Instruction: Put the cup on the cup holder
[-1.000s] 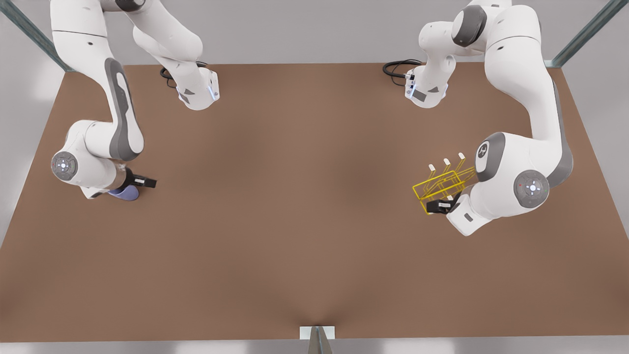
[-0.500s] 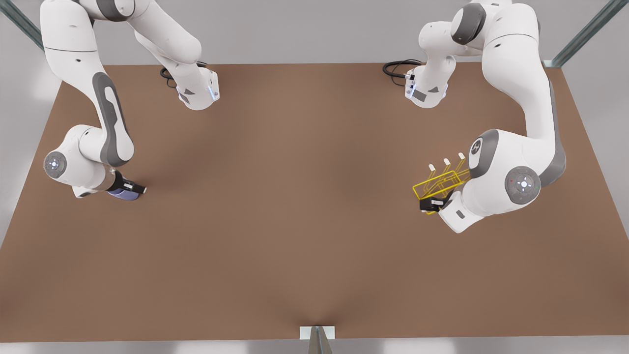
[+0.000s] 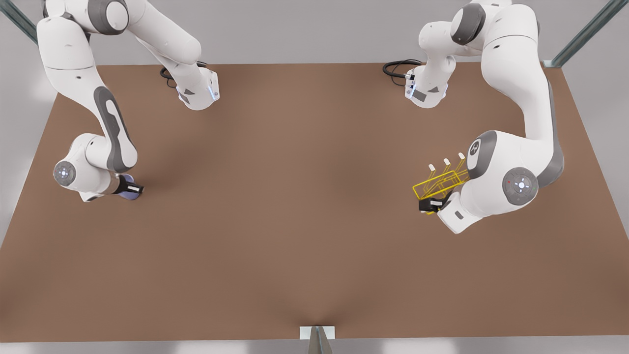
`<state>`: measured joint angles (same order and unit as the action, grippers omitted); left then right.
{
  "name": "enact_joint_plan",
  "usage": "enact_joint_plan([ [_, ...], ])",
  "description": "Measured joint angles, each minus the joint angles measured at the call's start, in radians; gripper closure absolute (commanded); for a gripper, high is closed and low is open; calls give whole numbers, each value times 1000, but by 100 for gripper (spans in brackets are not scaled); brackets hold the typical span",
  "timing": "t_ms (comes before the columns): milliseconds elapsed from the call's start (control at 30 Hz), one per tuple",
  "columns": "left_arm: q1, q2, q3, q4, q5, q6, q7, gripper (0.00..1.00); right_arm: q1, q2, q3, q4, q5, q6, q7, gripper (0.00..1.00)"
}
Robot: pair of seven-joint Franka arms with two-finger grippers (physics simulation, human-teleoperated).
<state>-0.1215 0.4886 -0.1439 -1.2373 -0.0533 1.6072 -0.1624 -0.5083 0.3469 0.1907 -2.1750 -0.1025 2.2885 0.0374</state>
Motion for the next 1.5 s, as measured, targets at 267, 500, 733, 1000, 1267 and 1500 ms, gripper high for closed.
enact_joint_plan([
  [267,-53,-17,-3,7,56,-7,-11,0,-2,29,2,95,-8,8,-8,79],
  [500,-52,-54,10,1,67,-16,-23,0,203,64,127,325,297,-88,35,79],
  [733,-50,-52,12,0,92,-43,-54,0,563,322,131,745,811,-198,193,79],
  [1000,-69,-13,0,8,7,-17,-373,0,913,622,156,1070,1167,-71,345,79],
  [1267,-191,34,1,0,31,77,-943,0,961,740,108,1093,1097,-3,458,79],
  [1500,-279,60,-1,-41,47,195,-1388,0,958,733,51,1080,1067,4,545,0],
])
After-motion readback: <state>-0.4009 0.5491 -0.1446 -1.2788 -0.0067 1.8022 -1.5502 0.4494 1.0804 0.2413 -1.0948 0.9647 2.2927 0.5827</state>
